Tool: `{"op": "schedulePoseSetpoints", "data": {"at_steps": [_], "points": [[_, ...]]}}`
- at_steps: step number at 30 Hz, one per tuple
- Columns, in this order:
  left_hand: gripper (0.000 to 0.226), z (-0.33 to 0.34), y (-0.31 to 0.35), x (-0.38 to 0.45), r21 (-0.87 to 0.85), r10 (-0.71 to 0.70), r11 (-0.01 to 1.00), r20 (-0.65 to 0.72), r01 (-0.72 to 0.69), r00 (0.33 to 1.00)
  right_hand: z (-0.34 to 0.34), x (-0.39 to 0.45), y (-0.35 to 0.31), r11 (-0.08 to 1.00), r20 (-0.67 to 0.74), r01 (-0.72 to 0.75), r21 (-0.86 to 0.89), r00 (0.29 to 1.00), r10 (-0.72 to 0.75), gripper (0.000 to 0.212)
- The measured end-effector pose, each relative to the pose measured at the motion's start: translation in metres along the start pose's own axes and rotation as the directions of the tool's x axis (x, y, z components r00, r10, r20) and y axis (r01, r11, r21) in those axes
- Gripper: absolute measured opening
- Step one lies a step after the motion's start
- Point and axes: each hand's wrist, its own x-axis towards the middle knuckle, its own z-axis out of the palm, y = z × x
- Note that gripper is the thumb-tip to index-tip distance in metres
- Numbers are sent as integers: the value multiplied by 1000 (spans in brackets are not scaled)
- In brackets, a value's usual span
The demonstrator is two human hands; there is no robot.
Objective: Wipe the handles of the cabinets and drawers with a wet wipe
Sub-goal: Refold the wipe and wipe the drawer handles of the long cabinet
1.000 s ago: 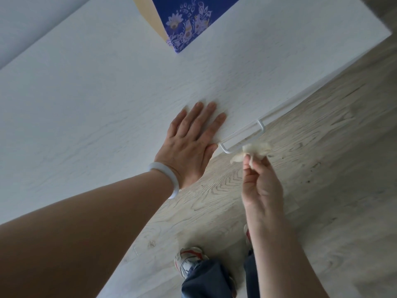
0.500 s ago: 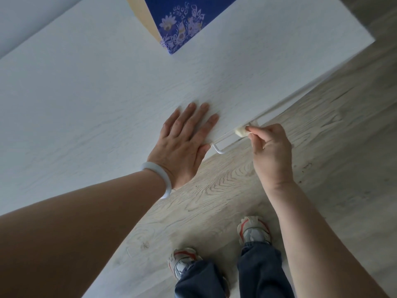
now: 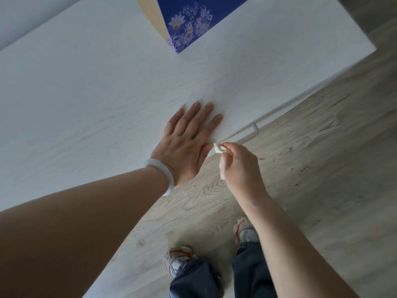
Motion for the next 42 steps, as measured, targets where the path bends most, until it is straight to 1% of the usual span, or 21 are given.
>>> {"op": "schedulePoseSetpoints", "data": {"at_steps": [2,4,6,8,10,12,15,16,18,20,22,23,24,26,27,29,32,34,36,39,42], "points": [[56,0,0,0,2,0,1000,2,0,1000,-10,8,4,998,12,-59,-14,998,59,24],[56,0,0,0,-4,-3,1000,2,3,1000,-11,17,0,983,6,-181,-26,983,181,27],[56,0,1,0,-6,-7,1000,7,7,1000,-4,21,-14,930,90,-348,115,936,340,29],[57,-1,1,0,-3,-12,1000,14,12,1000,6,16,-30,831,207,-484,275,874,441,30],[57,-1,1,0,1,-12,1000,16,12,1000,12,9,-29,782,218,-509,359,861,461,24],[56,-1,1,0,1,-6,1000,12,6,1000,9,3,-16,842,158,-419,339,908,388,18],[56,0,1,0,-9,-3,1000,6,4,1000,-9,0,8,992,111,-78,99,992,67,27],[56,0,2,0,-11,-3,1000,5,3,1000,-18,3,15,997,128,72,-4,989,-71,29],[56,0,1,0,-11,-4,1000,4,4,1000,-37,16,29,931,213,301,-205,942,-258,34],[56,0,1,0,-8,-6,1000,1,6,1000,-59,35,43,863,187,374,-341,926,-328,37],[56,1,0,-1,-3,-7,1000,2,7,1000,-80,46,51,884,19,306,-354,947,-320,34],[56,1,0,0,-1,-7,1000,2,7,1000,-87,49,53,943,-107,200,-267,966,-235,31],[56,1,0,0,-1,-8,1000,3,8,1000,-89,51,54,990,-209,65,-122,974,-90,29],[56,1,1,0,-3,-9,1000,6,9,1000,-84,56,52,974,-245,-142,178,952,184,28],[56,1,1,0,-3,-10,1000,8,10,1000,-78,57,49,926,-194,-213,311,940,281,25],[56,1,1,0,0,-9,1000,11,9,1000,-63,53,37,752,-33,-361,552,891,452,22],[56,0,0,0,3,-7,1000,10,7,1000,-40,40,19,468,63,-406,785,803,592,24],[56,0,1,0,-5,-8,1000,8,8,1000,-28,29,12,335,73,-368,867,760,645,21],[56,-1,1,0,-13,-7,1000,3,7,1000,-17,18,8,279,75,-342,897,741,667,18],[56,-1,1,0,-13,-7,1000,-2,7,1000,-6,8,6,284,74,-334,899,754,652,18],[56,-2,2,0,-13,-3,1000,4,3,1000,-18,16,14,352,148,-437,828,775,615,11]]}}
